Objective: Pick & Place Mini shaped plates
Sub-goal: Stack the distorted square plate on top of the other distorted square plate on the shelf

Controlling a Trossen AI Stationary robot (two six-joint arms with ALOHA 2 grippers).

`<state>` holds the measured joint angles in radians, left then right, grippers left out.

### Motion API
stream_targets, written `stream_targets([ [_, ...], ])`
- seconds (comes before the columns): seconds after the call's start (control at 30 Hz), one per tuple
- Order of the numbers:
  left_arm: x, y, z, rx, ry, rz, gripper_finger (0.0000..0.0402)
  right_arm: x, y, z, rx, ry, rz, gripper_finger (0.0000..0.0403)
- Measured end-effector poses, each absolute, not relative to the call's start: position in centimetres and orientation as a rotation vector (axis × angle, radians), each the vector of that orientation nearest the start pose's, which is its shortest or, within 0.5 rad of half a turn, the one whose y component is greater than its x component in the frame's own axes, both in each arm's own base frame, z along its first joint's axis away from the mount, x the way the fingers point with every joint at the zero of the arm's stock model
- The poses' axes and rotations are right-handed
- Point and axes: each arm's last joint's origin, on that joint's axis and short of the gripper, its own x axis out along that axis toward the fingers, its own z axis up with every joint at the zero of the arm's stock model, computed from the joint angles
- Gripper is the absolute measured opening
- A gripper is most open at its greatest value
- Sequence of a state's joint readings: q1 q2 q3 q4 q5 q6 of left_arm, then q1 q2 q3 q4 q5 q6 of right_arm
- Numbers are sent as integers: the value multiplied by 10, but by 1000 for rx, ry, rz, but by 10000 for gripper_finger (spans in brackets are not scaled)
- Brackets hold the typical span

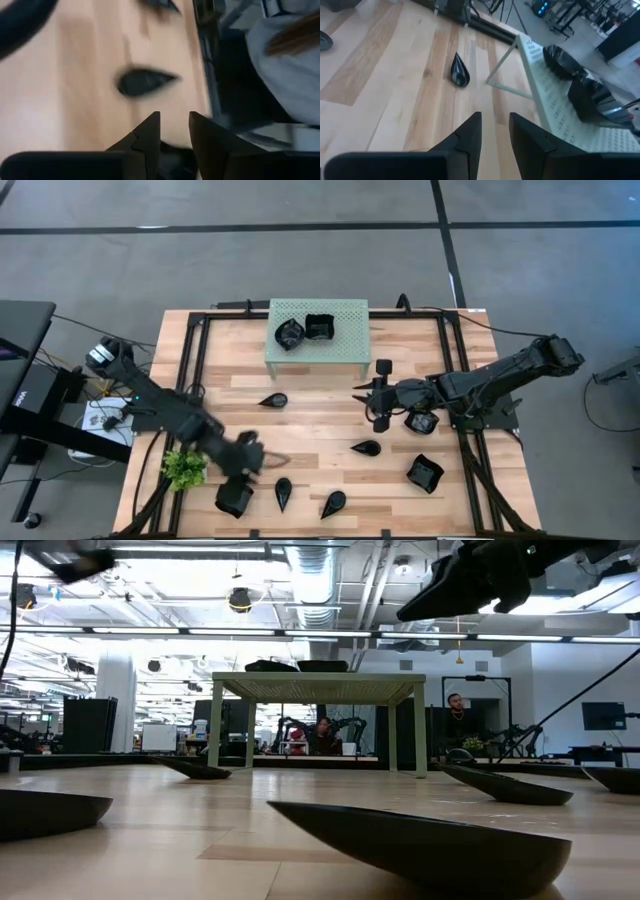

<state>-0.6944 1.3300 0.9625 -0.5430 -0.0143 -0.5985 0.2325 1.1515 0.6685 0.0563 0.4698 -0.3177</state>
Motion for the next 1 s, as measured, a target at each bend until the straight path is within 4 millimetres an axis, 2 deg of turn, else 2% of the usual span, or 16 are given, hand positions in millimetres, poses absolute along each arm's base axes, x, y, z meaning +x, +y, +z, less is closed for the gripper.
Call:
stream_targets([
  [0.2, 168, -202, 212, -331, 1207, -273, 104, 239, 42, 246, -484, 436, -170, 93],
  [0.5, 164, -249, 173, -358, 1234, -366, 104, 240, 37, 246, -473, 437, -192, 93],
  [0.63, 163, -253, 162, -329, 1273, -355, 104, 240, 37, 246, -453, 434, -198, 93],
  [1.0, 164, -252, 158, -299, 1260, -333, 104, 241, 37, 246, -453, 434, -198, 93],
])
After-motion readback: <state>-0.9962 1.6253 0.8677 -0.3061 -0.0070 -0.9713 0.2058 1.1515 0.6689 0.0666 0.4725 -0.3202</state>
